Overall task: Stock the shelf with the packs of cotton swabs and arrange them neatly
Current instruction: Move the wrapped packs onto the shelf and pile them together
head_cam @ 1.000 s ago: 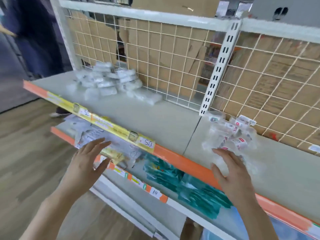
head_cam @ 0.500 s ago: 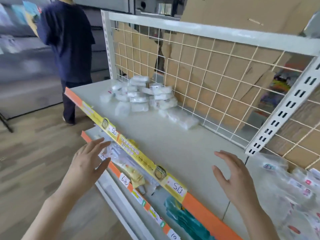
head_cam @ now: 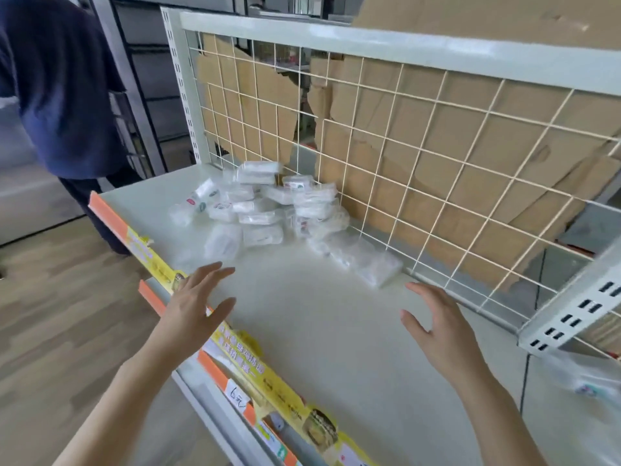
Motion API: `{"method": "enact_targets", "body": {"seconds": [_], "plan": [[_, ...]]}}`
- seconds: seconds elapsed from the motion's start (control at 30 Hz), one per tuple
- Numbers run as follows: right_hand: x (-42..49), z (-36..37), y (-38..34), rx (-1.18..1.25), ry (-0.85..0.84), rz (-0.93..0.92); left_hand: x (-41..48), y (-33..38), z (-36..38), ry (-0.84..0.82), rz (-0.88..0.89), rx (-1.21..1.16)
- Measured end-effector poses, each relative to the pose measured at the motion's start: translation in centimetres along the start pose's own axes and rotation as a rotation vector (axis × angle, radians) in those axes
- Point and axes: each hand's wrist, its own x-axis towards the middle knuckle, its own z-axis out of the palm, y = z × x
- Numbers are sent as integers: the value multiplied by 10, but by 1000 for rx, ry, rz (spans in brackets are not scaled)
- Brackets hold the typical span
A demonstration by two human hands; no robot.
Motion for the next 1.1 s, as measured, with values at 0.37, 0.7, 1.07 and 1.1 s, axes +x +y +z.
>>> {"method": "enact_targets", "body": {"seconds": [0.37, 0.7, 1.07, 1.1], "plan": [[85, 75, -5, -301, -153, 268, 116, -76, 31, -202, -50, 88], [82, 84, -30, -289, -101, 392, 149, -105, 27, -242, 115, 59], [44, 75, -87, -359, -145, 662, 151, -109, 21, -291, 190, 64], [38, 73, -91, -361, -136, 697, 150, -111, 21, -293, 199, 51]]}}
